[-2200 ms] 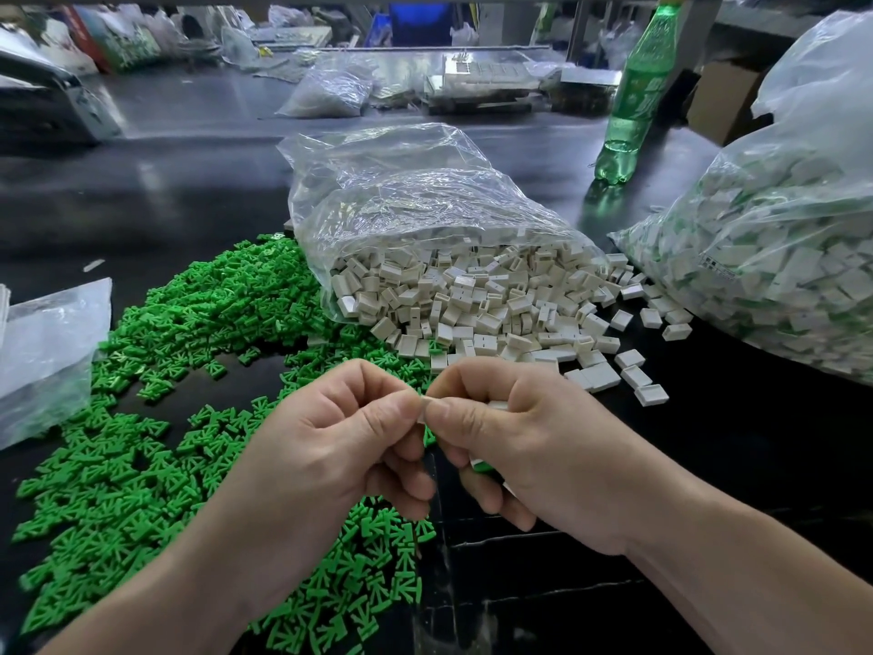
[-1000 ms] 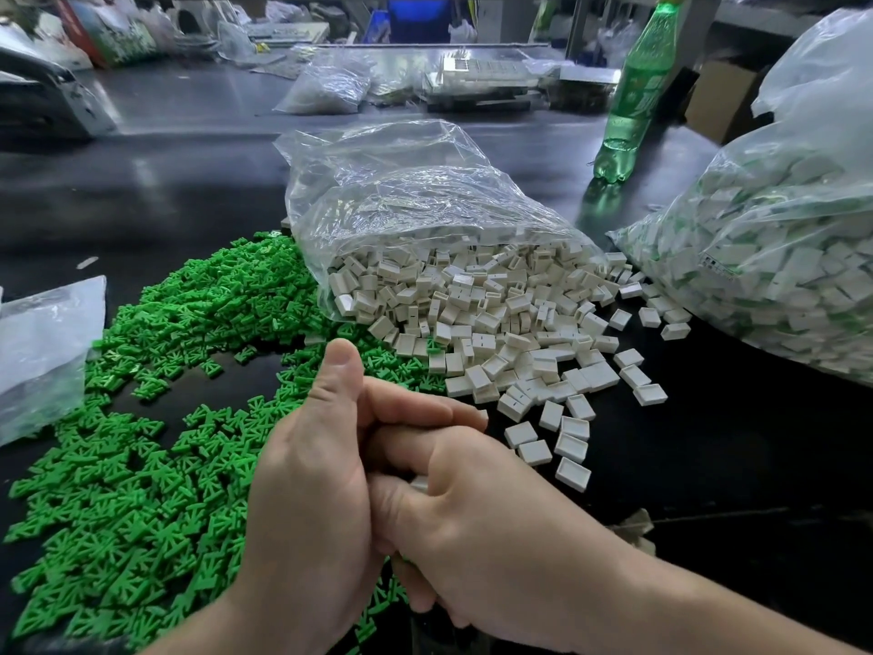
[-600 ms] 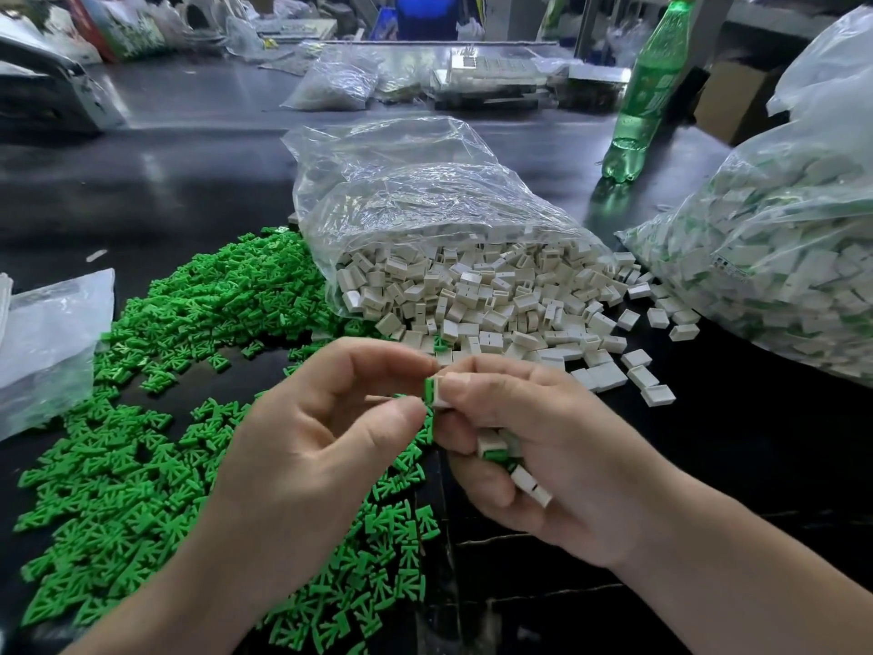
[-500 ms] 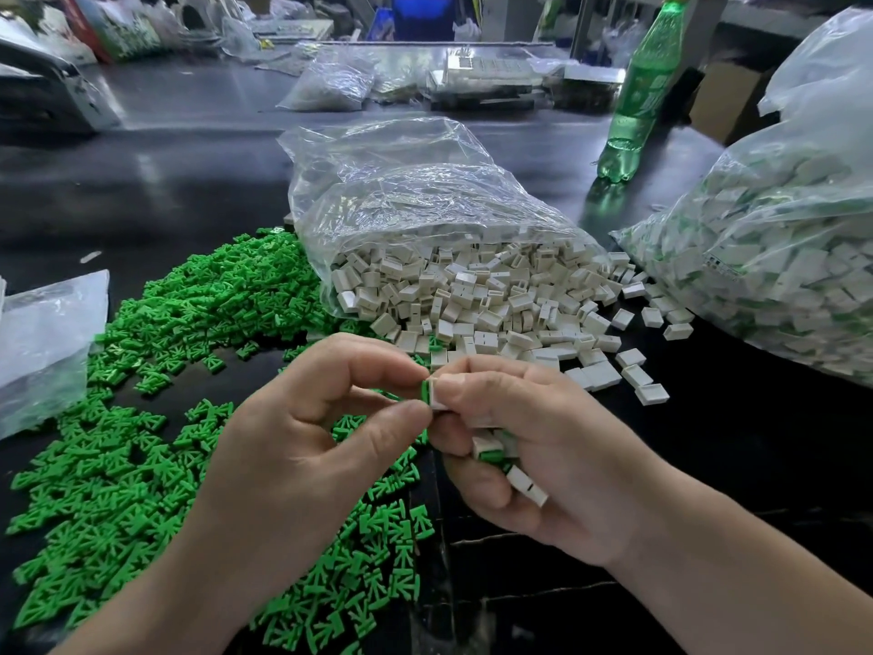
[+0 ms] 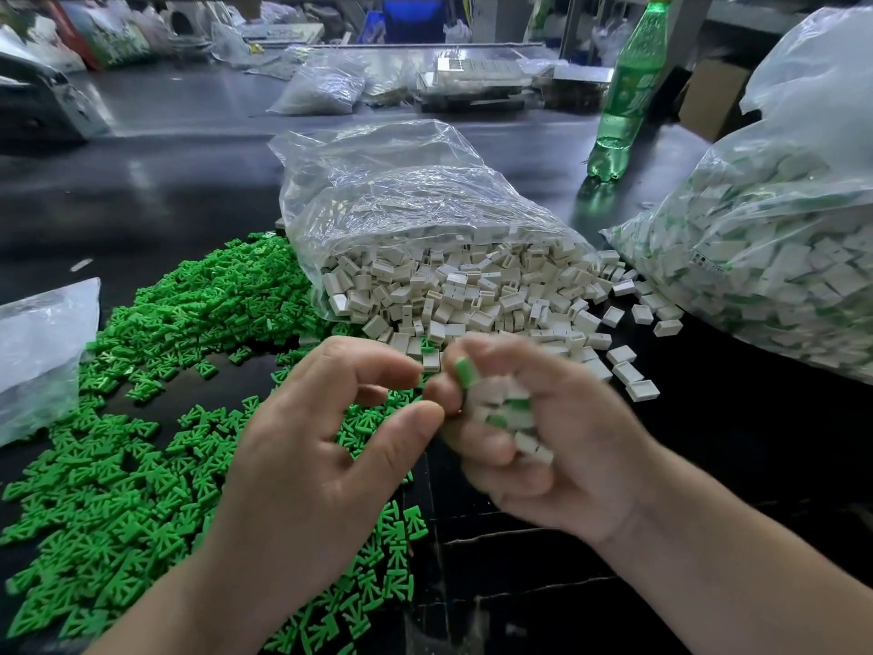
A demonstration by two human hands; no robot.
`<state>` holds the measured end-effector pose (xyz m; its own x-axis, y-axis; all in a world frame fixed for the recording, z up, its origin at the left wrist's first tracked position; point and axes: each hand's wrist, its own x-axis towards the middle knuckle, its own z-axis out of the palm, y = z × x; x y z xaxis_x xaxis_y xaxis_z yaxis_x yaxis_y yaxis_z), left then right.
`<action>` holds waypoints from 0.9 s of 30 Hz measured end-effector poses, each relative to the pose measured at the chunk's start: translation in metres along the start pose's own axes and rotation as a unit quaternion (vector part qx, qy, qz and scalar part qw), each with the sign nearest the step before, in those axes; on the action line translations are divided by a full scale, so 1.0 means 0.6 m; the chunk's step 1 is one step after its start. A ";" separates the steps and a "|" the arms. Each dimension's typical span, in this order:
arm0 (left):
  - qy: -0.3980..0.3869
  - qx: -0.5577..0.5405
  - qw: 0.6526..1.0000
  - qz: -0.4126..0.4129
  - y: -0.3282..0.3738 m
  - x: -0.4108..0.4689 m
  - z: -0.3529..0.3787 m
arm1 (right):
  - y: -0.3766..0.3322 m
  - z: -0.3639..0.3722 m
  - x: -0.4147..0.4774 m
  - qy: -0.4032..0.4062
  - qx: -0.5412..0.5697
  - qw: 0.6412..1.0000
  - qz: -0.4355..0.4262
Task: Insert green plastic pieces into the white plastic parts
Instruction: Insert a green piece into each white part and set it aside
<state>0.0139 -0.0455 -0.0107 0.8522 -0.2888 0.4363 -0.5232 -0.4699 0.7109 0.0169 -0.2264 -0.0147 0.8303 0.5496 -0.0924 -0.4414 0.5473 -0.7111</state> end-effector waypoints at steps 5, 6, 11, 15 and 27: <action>-0.146 0.233 0.961 0.018 -0.036 0.001 0.017 | -0.046 -0.013 -0.010 0.068 0.092 0.986 -0.119; -0.187 0.276 0.943 0.026 -0.040 0.002 0.023 | -0.045 -0.014 -0.009 0.096 0.086 0.985 -0.116; -0.264 0.352 0.897 0.040 -0.055 0.010 0.032 | -0.029 -0.014 0.002 0.165 0.074 0.982 -0.053; -0.259 0.349 0.898 0.068 -0.041 0.014 0.023 | -0.033 -0.018 0.002 0.182 0.076 0.979 -0.053; -0.241 0.265 0.918 0.171 -0.049 0.009 0.035 | -0.031 -0.022 0.003 0.202 0.048 0.976 -0.057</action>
<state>0.0338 -0.0505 -0.0409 0.6058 -0.7705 0.1984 -0.7956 -0.5858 0.1546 0.0313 -0.2439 -0.0110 0.9338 0.1978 -0.2981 -0.3519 0.6582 -0.6655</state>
